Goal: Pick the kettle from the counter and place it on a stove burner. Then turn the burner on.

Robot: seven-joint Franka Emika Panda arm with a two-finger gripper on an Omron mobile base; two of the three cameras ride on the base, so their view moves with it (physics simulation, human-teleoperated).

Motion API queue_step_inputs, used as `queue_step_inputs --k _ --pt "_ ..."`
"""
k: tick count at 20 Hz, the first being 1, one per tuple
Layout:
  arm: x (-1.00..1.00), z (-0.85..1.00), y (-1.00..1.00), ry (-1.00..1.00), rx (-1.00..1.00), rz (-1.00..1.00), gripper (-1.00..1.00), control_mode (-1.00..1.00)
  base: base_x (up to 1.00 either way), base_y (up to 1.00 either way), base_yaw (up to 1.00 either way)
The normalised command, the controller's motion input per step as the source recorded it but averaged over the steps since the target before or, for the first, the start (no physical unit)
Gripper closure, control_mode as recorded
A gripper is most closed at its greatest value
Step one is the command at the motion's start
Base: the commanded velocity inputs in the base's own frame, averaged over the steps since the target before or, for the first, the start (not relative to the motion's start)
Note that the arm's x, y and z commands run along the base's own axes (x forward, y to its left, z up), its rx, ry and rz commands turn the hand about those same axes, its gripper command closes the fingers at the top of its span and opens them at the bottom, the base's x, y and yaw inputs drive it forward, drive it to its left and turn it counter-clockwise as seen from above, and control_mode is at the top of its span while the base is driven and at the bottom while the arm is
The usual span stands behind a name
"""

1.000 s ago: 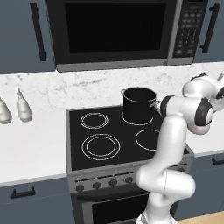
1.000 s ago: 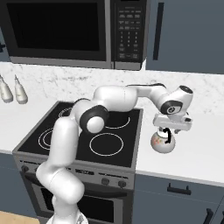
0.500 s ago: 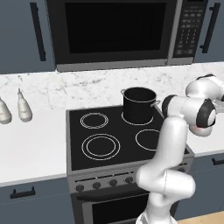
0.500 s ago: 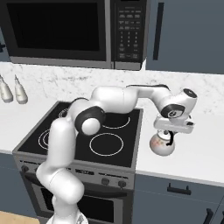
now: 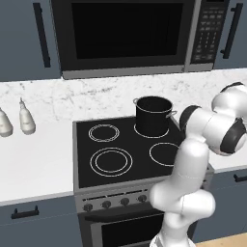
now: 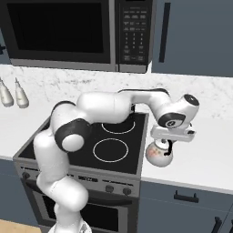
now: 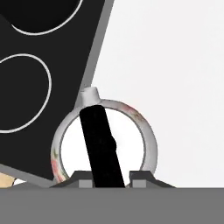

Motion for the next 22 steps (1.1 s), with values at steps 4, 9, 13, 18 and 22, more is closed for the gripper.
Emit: queue_step_inputs --k 4,9,13,18,22 --pt "-0.37 0.00 0.93 -0.06 -0.08 0.05 1.00 -1.00 0.00 0.00 0.00" --pt "-0.22 0.01 1.00 -0.09 -0.09 0.04 1.00 -1.00 0.00 0.00 0.00" --pt "-0.06 0.14 1.00 -0.03 -0.09 0.04 1.00 -1.00 0.00 0.00 0.00" --pt "0.00 0.24 0.95 0.00 -0.06 0.02 1.00 -1.00 0.00 0.00 0.00" --pt "0.00 0.08 0.98 0.00 -0.04 0.00 1.00 -1.00 0.00 0.00 0.00"
